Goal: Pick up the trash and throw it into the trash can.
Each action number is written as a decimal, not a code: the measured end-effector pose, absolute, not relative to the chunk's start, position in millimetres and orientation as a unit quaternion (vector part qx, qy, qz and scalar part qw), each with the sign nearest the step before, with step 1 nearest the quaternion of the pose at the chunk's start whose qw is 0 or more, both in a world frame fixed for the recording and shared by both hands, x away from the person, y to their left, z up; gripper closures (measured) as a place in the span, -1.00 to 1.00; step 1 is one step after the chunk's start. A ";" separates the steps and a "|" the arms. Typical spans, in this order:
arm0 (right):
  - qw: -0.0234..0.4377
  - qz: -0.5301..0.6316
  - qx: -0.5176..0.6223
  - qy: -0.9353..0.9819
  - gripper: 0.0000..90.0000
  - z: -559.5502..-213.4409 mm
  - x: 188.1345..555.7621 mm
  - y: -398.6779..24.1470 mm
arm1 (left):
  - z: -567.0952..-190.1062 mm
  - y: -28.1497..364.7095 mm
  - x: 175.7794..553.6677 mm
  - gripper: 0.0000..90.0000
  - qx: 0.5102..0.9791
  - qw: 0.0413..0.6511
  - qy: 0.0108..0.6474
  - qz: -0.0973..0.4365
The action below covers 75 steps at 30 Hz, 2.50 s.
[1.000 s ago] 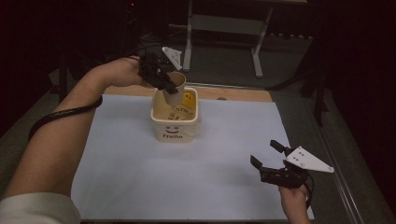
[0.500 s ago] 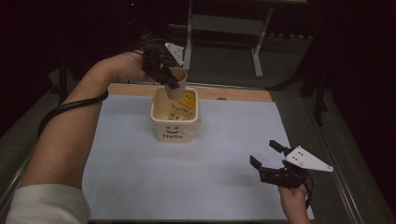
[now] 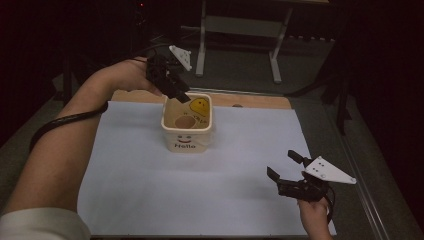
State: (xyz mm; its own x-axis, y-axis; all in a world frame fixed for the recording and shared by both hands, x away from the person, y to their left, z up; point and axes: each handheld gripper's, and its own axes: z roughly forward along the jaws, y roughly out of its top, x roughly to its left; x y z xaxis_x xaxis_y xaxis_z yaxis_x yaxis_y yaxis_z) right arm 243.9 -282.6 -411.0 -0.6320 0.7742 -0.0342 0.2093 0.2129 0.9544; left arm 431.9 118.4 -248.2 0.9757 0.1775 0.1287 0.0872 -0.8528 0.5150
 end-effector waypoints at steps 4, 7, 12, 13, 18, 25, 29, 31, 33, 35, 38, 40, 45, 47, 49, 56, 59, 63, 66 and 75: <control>0.268 0.529 0.335 0.733 -0.74 -410.8 243.7 -281.7 | -245.8 128.6 424.4 0.25 0.957 0.265 0.083 0.079; 0.268 0.529 0.335 0.732 -0.74 -410.6 243.8 -281.6 | -244.8 135.9 419.7 0.16 0.955 0.269 0.097 0.075; 0.268 0.529 0.334 0.733 -0.74 -410.1 244.1 -280.8 | -243.3 146.8 409.8 -0.05 0.949 0.279 0.115 0.089; 0.269 0.529 0.333 0.733 -0.74 -410.0 244.1 -280.4 | -243.8 148.5 407.4 -0.13 0.948 0.281 0.118 0.094; 0.268 0.528 0.332 0.735 -0.74 -409.4 243.1 -278.6 | -244.8 159.0 397.6 -0.37 0.941 0.294 0.135 0.101; 0.267 0.529 0.332 0.734 -0.74 -408.7 242.6 -278.7 | -255.5 176.0 380.5 -0.67 0.935 0.292 0.157 0.123; 0.268 0.530 0.330 0.734 -0.74 -408.3 242.3 -278.8 | -263.9 187.1 371.0 -0.78 0.931 0.300 0.170 0.123; 0.268 0.530 0.329 0.734 -0.74 -408.3 242.3 -278.8 | -268.3 192.2 367.1 -0.83 0.932 0.303 0.167 0.109; 0.267 0.529 0.331 0.735 -0.74 -408.6 242.6 -278.3 | -273.0 196.2 361.2 -0.95 0.932 0.302 0.165 0.116; 0.266 0.529 0.330 0.735 -0.74 -408.6 243.1 -277.8 | -276.8 199.6 357.7 -0.95 0.929 0.298 0.177 0.128; 0.265 0.529 0.329 0.736 -0.74 -408.4 243.4 -276.6 | -283.5 203.2 351.0 -0.96 0.928 0.303 0.178 0.124; 0.264 0.528 0.329 0.737 -0.74 -408.4 243.4 -276.0 | -288.2 205.1 345.9 -0.98 0.926 0.309 0.179 0.120; 0.264 0.528 0.329 0.738 -0.74 -408.8 243.7 -276.1 | -302.9 208.0 330.6 -0.98 0.920 0.329 0.175 0.118; 0.264 0.527 0.328 0.738 -0.74 -408.8 243.6 -275.7 | -309.5 208.2 323.7 -0.98 0.917 0.340 0.173 0.117; 0.264 0.527 0.327 0.738 -0.74 -408.6 243.5 -275.3 | -315.4 208.4 318.2 -0.98 0.916 0.344 0.172 0.112; 0.264 0.528 0.327 0.738 -0.74 -408.7 243.6 -274.9 | -334.5 211.5 298.3 -0.98 0.902 0.387 0.161 0.104; 0.265 0.527 0.327 0.738 -0.74 -408.7 243.5 -274.9 | -344.6 213.7 291.6 -0.98 0.897 0.397 0.165 0.103; 0.264 0.527 0.327 0.739 -0.74 -409.3 243.7 -275.6 | -359.8 216.6 283.3 -0.98 0.892 0.408 0.169 0.100; 0.263 0.525 0.328 0.741 -0.74 -410.1 243.6 -276.2 | -371.6 217.5 277.2 -0.98 0.887 0.417 0.176 0.092; 0.262 0.523 0.327 0.742 -0.74 -411.9 243.4 -276.4 | -405.4 217.0 259.3 -0.98 0.879 0.437 0.180 0.065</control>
State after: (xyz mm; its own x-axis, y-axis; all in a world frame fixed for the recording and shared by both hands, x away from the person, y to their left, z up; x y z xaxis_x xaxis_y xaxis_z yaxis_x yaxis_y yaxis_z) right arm 243.4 -276.4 -411.9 -0.6478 0.7603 -0.0469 0.2116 0.2387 0.9477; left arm 259.3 217.0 -405.4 0.9268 0.3729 -0.0437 0.2602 -0.5541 0.7907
